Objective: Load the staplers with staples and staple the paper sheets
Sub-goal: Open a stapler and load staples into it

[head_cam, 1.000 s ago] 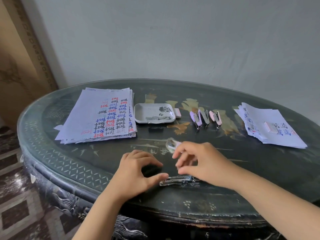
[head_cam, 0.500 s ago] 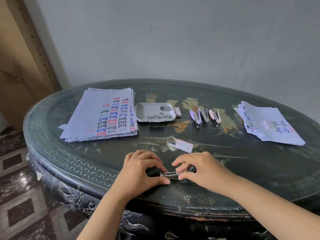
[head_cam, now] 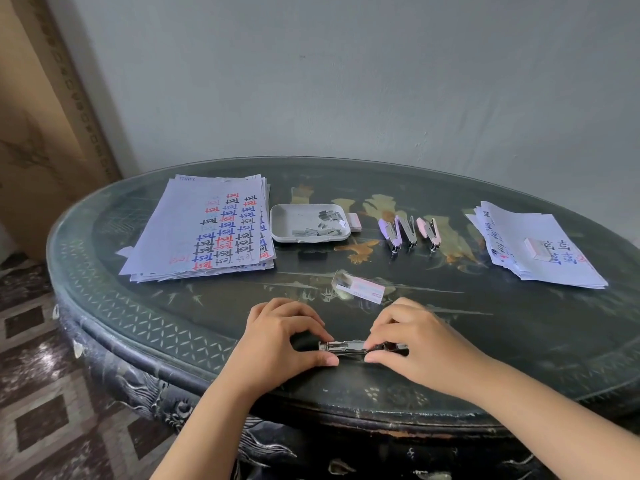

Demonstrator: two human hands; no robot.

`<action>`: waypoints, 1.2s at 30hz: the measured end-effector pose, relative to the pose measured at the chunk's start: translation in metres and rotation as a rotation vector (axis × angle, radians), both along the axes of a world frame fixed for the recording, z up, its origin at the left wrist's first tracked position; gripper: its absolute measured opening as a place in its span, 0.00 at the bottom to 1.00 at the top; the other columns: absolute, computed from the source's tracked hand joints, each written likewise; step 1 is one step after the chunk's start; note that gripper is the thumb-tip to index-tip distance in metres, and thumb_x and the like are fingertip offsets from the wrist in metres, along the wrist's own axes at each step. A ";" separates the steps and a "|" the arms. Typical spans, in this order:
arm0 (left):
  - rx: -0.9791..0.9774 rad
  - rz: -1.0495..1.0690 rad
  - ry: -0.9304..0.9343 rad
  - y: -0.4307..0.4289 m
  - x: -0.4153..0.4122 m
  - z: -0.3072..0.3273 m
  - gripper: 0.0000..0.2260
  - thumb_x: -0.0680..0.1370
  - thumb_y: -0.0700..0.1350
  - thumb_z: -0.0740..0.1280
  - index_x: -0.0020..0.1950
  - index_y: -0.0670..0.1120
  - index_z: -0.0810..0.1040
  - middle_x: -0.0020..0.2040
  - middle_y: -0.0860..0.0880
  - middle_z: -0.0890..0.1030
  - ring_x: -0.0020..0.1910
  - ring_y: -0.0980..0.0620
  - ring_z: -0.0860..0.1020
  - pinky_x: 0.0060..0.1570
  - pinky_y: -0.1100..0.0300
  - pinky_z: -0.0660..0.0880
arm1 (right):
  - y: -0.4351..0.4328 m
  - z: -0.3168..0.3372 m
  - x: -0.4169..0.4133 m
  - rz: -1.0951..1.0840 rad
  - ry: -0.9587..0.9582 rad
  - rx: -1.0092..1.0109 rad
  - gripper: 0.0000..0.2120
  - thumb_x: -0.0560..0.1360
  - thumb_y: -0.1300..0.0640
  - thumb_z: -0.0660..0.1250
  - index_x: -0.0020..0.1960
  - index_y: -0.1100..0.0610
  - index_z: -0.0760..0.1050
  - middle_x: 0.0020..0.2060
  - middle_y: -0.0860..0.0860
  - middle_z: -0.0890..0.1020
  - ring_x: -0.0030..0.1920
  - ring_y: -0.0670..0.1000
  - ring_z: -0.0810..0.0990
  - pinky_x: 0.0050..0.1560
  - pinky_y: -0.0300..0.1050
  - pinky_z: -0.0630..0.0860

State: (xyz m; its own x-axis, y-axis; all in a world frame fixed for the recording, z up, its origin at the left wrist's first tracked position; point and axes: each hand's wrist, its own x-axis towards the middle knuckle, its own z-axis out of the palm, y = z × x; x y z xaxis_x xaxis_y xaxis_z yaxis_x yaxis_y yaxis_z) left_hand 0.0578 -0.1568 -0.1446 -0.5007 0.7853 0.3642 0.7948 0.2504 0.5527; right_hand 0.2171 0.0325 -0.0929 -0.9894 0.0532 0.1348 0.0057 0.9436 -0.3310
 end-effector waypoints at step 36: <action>-0.012 -0.015 0.041 0.001 0.001 0.000 0.19 0.64 0.73 0.63 0.42 0.61 0.81 0.50 0.68 0.77 0.60 0.67 0.65 0.62 0.62 0.54 | 0.031 0.024 0.047 -0.410 0.004 -0.478 0.06 0.67 0.50 0.77 0.42 0.46 0.81 0.39 0.47 0.83 0.40 0.47 0.81 0.45 0.41 0.76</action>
State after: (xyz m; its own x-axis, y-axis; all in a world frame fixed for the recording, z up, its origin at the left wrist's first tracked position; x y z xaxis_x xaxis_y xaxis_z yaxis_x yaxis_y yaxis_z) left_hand 0.0584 -0.1553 -0.1450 -0.4740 0.7969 0.3746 0.8203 0.2449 0.5168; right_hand 0.2640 0.0639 -0.0693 -0.8754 0.4834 0.0063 0.3331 0.6127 -0.7167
